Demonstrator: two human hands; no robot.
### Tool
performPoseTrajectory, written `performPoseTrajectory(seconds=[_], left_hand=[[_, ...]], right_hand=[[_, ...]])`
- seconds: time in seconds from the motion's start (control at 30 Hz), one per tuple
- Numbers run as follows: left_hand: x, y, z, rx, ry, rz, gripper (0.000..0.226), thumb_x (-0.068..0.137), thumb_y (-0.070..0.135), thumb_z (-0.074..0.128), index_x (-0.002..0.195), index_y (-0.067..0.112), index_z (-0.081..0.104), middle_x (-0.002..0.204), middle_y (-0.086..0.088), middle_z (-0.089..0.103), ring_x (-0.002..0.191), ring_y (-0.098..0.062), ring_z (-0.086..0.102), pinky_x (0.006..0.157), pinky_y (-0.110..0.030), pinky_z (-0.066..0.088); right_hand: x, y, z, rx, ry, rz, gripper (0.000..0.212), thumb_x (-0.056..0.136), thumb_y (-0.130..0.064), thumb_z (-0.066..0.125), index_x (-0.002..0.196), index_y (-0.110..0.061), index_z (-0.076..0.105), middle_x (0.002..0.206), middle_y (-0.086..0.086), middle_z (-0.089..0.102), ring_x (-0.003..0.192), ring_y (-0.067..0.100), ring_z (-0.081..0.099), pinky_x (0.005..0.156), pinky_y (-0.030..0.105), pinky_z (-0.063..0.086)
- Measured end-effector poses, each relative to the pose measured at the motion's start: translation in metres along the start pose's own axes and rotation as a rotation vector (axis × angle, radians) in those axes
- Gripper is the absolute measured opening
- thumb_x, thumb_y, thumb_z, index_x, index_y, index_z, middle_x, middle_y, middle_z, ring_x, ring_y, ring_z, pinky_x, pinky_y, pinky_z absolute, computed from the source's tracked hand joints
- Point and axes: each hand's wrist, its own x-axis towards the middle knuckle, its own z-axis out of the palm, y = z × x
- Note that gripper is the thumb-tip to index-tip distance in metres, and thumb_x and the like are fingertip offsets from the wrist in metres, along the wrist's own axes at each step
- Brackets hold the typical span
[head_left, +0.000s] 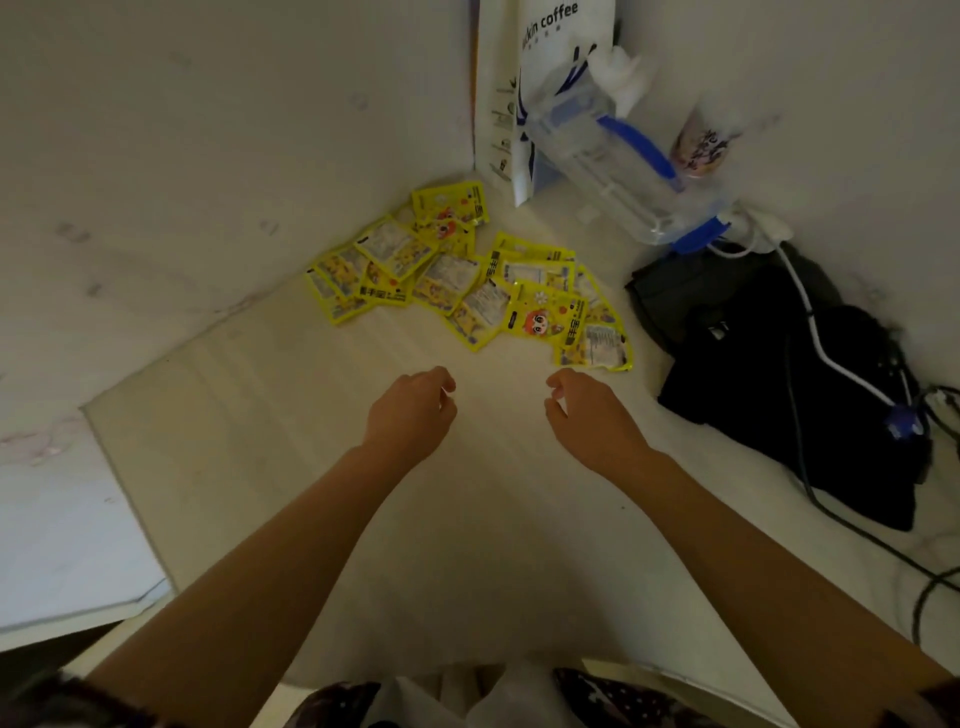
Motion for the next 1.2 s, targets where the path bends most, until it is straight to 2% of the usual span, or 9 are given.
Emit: performPoseTrajectory(seconds=[0.27,0.43,0.53,0.67,0.83,0.93,1.07,1.2], left_hand=[[0.087,0.022,-0.003,0.010,-0.021,-0.028,0.023,0.091,0.021,0.054,0.112,0.014,0.059,0.115,-0.007,0.061,0.108,-0.029,0.055,0.089,-0.042,0.047],[0.132,0.037,0.006,0.067,-0.034,-0.029,0.036,0.089,0.019,0.057,0.124,0.010,0.053,0.125,-0.014,0.054,0.122,-0.034,0.044,0.092,-0.046,0.045],[0.150,0.041,0.013,0.135,-0.041,-0.025,0.045,0.089,0.020,0.057,0.131,0.009,0.046,0.129,-0.015,0.051,0.130,-0.037,0.035,0.096,-0.045,0.040],[0.163,0.045,0.025,0.203,-0.035,-0.024,0.052,0.089,0.030,0.060,0.134,0.009,0.042,0.131,-0.014,0.051,0.127,-0.034,0.036,0.097,-0.040,0.039],[0.167,0.045,0.035,0.177,0.036,-0.033,0.052,0.092,0.038,0.057,0.133,0.010,0.044,0.131,-0.013,0.048,0.124,-0.034,0.039,0.097,-0.041,0.039],[0.164,0.043,0.036,0.226,0.039,-0.061,0.052,0.089,0.027,0.062,0.134,0.011,0.043,0.132,-0.012,0.045,0.125,-0.034,0.037,0.098,-0.039,0.038],[0.158,0.043,0.036,0.257,0.000,-0.122,0.058,0.083,0.025,0.068,0.134,0.012,0.043,0.133,-0.013,0.043,0.130,-0.036,0.032,0.102,-0.040,0.035],[0.150,0.041,0.035,0.238,-0.043,-0.160,0.062,0.078,0.028,0.073,0.130,0.016,0.043,0.131,-0.011,0.040,0.124,-0.035,0.034,0.098,-0.041,0.036]], right_hand=[[0.083,0.013,-0.023,-0.069,-0.048,-0.029,0.036,0.096,-0.021,0.048,0.129,-0.007,0.049,0.128,0.014,0.054,0.118,0.030,0.051,0.094,0.037,0.043],[0.131,0.014,-0.031,-0.098,-0.054,-0.041,0.036,0.095,-0.019,0.048,0.130,-0.007,0.047,0.131,0.013,0.046,0.110,0.033,0.055,0.085,0.039,0.047],[0.155,0.014,-0.030,-0.164,-0.065,-0.043,0.043,0.095,-0.020,0.050,0.135,-0.008,0.042,0.138,0.013,0.042,0.121,0.032,0.046,0.092,0.040,0.043],[0.171,0.015,-0.024,-0.237,-0.071,-0.035,0.053,0.092,-0.023,0.057,0.138,-0.008,0.038,0.140,0.014,0.039,0.123,0.033,0.042,0.097,0.043,0.043],[0.177,0.020,-0.008,-0.411,0.008,-0.034,0.062,0.086,-0.016,0.062,0.141,-0.013,0.034,0.141,0.014,0.036,0.118,0.036,0.045,0.089,0.045,0.044],[0.179,0.020,-0.002,-0.426,0.028,-0.005,0.063,0.084,-0.016,0.066,0.139,-0.016,0.035,0.139,0.016,0.036,0.116,0.037,0.045,0.088,0.047,0.045],[0.180,0.019,0.000,-0.399,0.029,0.026,0.057,0.085,-0.014,0.067,0.134,-0.016,0.039,0.131,0.015,0.046,0.117,0.036,0.046,0.089,0.051,0.044],[0.177,0.016,-0.001,-0.434,0.000,0.031,0.049,0.085,-0.015,0.067,0.128,-0.010,0.045,0.129,0.014,0.049,0.119,0.035,0.045,0.091,0.050,0.042]])
